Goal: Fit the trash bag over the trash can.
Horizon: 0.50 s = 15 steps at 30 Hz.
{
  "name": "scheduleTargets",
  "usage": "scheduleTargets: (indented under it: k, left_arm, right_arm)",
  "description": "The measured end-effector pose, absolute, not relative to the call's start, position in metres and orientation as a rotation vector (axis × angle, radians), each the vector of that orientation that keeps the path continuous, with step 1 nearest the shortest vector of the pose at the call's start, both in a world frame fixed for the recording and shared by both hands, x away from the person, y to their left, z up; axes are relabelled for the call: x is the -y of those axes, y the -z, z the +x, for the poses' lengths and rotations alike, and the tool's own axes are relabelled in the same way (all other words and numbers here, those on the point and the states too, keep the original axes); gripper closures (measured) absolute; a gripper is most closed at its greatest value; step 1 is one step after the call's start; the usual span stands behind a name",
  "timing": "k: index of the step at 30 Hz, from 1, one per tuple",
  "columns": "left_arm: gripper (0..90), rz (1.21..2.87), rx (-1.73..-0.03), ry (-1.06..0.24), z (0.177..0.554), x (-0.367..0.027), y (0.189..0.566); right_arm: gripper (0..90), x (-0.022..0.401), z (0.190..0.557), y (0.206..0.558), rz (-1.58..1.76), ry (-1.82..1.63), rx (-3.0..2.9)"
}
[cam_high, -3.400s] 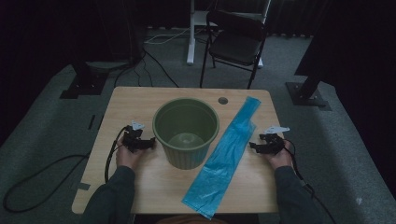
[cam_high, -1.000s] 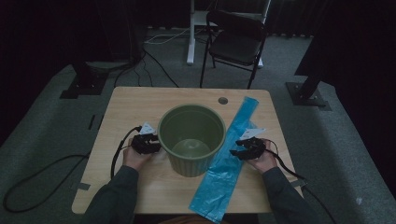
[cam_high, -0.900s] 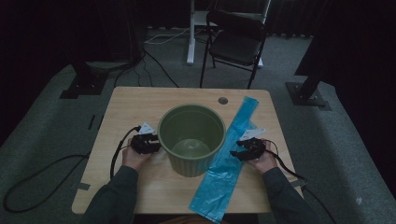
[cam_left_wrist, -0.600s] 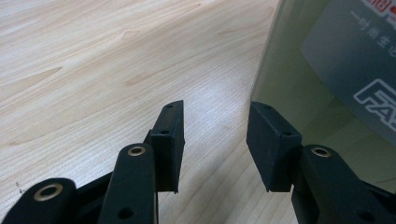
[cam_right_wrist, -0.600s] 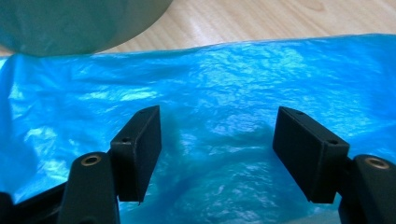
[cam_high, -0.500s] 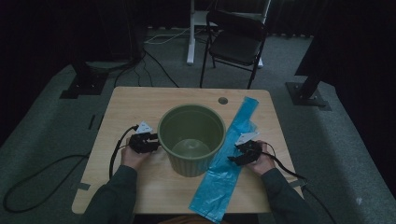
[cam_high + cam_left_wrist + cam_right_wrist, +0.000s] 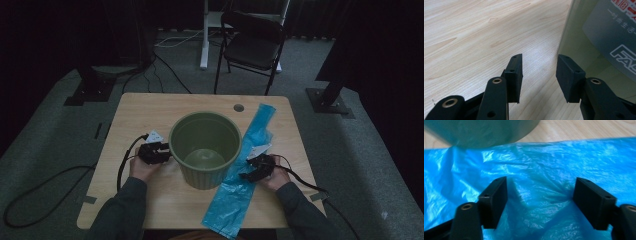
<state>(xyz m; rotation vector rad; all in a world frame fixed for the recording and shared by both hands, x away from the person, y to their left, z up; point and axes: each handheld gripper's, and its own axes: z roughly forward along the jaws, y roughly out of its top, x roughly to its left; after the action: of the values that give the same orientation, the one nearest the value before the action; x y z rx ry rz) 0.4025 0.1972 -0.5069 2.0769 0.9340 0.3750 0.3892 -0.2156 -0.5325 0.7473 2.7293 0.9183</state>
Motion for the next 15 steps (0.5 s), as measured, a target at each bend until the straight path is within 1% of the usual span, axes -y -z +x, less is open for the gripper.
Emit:
scheduleTargets:
  k: [1, 3, 4, 5, 6, 9, 10, 11, 12, 15]
  left_arm:
    - [56.8, 2.077, -0.934, -0.375, 0.402, -0.197, 0.507]
    - [56.8, 2.078, -0.933, -0.376, 0.402, -0.197, 0.507]
    - [56.8, 2.078, -0.933, -0.376, 0.402, -0.197, 0.507]
    - [56.8, 2.079, -0.933, -0.378, 0.402, -0.197, 0.507]
    - [56.8, 2.079, -0.933, -0.378, 0.402, -0.197, 0.507]
    - [56.8, 2.078, -0.933, -0.378, 0.403, -0.197, 0.507]
    - [56.8, 2.078, -0.933, -0.378, 0.403, -0.197, 0.507]
    - [56.8, 2.076, -0.934, -0.377, 0.403, -0.197, 0.507]
    - [56.8, 2.077, -0.933, -0.379, 0.403, -0.197, 0.506]
    - [56.8, 2.075, -0.936, -0.381, 0.403, -0.198, 0.506]
  right_arm:
    - [32.8, 0.216, 0.39, 0.532, 0.756, -0.917, -2.725]
    - [44.8, 0.219, 0.393, 0.53, 0.784, -0.911, -2.709]
    - [44.8, 0.219, 0.393, 0.53, 0.784, -0.911, -2.709]
    - [49.9, 0.22, 0.394, 0.53, 0.799, -0.912, -2.702]
    - [60.7, 0.223, 0.397, 0.529, 0.82, -0.907, -2.691]
    - [76.0, 0.226, 0.402, 0.528, 0.862, -0.902, -2.664]
    - [76.0, 0.226, 0.402, 0.528, 0.862, -0.902, -2.664]
    - [78.4, 0.227, 0.404, 0.528, 0.876, -0.9, -2.657]
    - [84.2, 0.228, 0.406, 0.529, 0.898, -0.904, -2.641]
    - [85.7, 0.23, 0.411, 0.529, 0.941, -0.907, -2.616]
